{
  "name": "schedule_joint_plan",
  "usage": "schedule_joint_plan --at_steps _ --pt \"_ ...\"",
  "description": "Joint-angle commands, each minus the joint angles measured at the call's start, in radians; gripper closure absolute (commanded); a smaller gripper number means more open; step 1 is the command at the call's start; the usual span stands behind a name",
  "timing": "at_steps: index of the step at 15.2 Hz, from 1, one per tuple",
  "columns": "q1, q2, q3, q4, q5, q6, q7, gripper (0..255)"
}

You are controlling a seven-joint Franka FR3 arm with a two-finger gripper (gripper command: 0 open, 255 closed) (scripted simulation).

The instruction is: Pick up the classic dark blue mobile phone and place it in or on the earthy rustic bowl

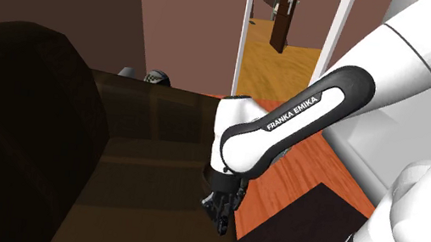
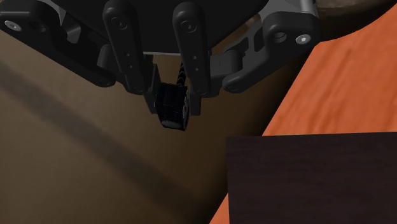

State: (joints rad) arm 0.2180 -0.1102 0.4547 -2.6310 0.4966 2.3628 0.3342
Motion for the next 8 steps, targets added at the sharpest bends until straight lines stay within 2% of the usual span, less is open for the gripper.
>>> schedule_joint_plan --at_steps 1,8 --pt "0.0 -0.03 -0.003 0.005 0.0 -0.035 0.006 255" --pt "-0.001 -0.122 -0.017 0.031 -0.006 -0.152 0.025 255"
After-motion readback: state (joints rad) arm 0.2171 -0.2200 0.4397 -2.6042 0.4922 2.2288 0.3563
